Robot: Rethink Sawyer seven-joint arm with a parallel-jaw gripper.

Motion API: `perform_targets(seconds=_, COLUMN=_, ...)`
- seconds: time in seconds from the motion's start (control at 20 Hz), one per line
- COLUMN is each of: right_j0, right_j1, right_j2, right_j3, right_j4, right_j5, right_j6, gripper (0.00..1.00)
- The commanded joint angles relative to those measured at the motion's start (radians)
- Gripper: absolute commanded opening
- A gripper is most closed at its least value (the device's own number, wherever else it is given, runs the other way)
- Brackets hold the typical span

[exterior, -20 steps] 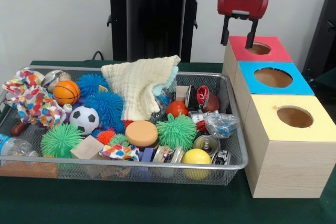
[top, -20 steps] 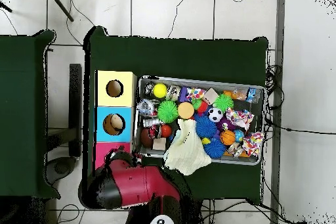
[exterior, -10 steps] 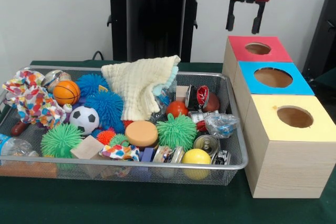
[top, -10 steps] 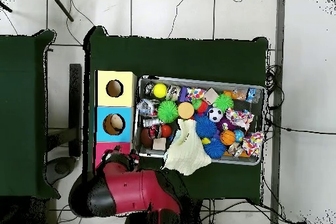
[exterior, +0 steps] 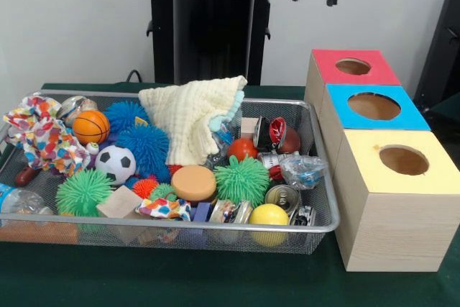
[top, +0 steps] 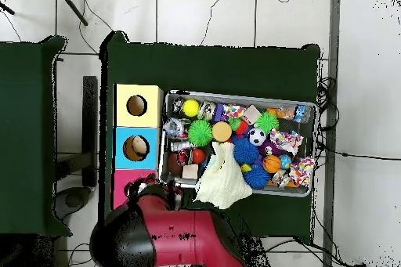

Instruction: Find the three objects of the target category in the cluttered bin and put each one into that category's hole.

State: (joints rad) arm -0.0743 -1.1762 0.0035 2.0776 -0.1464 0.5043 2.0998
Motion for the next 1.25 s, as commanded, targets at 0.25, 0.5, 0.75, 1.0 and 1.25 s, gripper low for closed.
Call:
perform_targets(seconds=0.25, right_j0=-0.143, right_j1=-0.033, right_j2=0.178, right_j3=0.134, right_j4=-0.032, right_j5=-0.076, right_j6=-0.149, gripper=1.0)
perform_targets(seconds=0.5, right_j0=-0.13, right_j1=0.022, right_j2=0.168, right_j3=0.154, right_j4=-0.105, right_j5=-0.166, right_j6=-0.07, gripper=1.0)
perform_targets(seconds=0.75, right_j0=-0.094, right_j1=0.061, right_j2=0.127, right_j3=0.139, right_j4=-0.159, right_j5=-0.224, right_j6=-0.008, gripper=1.0)
perform_targets(seconds=1.0, right_j0=-0.045, right_j1=0.105, right_j2=0.068, right_j3=0.102, right_j4=-0.217, right_j5=-0.23, right_j6=0.041, gripper=1.0)
perform_targets(seconds=1.25, right_j0=-0.052, right_j1=0.145, right_j2=0.077, right_j3=0.085, right_j4=-0.209, right_j5=-0.226, right_j6=0.052, gripper=1.0)
